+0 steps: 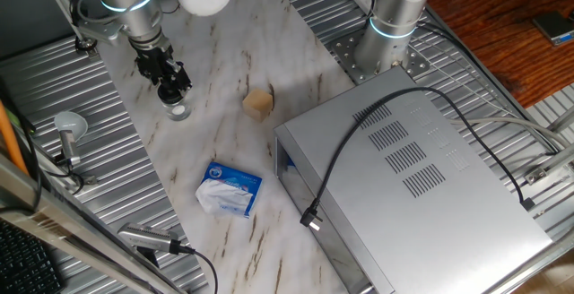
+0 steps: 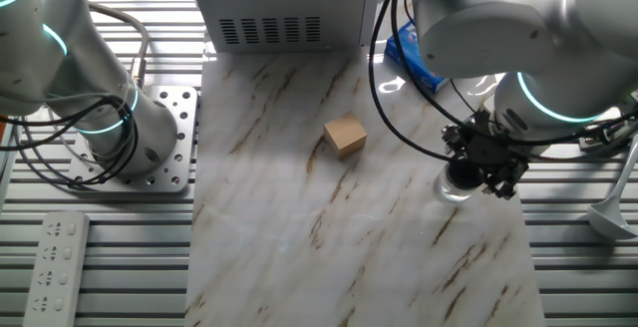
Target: Unscrew the lid from the jar
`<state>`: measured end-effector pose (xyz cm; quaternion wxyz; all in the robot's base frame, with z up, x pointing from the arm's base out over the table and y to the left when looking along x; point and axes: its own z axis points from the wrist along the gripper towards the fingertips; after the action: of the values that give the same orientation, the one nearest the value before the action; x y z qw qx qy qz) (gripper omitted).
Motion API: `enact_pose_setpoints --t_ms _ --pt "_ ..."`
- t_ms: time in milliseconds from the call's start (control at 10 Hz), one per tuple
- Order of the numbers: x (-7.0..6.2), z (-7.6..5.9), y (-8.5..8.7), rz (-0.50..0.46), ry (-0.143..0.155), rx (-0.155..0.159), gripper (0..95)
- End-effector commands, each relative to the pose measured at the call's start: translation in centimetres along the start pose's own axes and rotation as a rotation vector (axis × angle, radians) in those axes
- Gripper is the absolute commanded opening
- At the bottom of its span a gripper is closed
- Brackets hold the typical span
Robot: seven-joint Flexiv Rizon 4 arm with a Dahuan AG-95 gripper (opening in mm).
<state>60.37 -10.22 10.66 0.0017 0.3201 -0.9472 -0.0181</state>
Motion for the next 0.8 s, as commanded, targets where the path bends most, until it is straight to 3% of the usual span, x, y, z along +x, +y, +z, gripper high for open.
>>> enact_pose_setpoints --t_ms 100,800 --pt "-0.03 -0.04 -0.05 0.003 0.000 0.005 76.0" --pt "-0.06 0.36 -0.09 0.084 0.010 0.001 76.0"
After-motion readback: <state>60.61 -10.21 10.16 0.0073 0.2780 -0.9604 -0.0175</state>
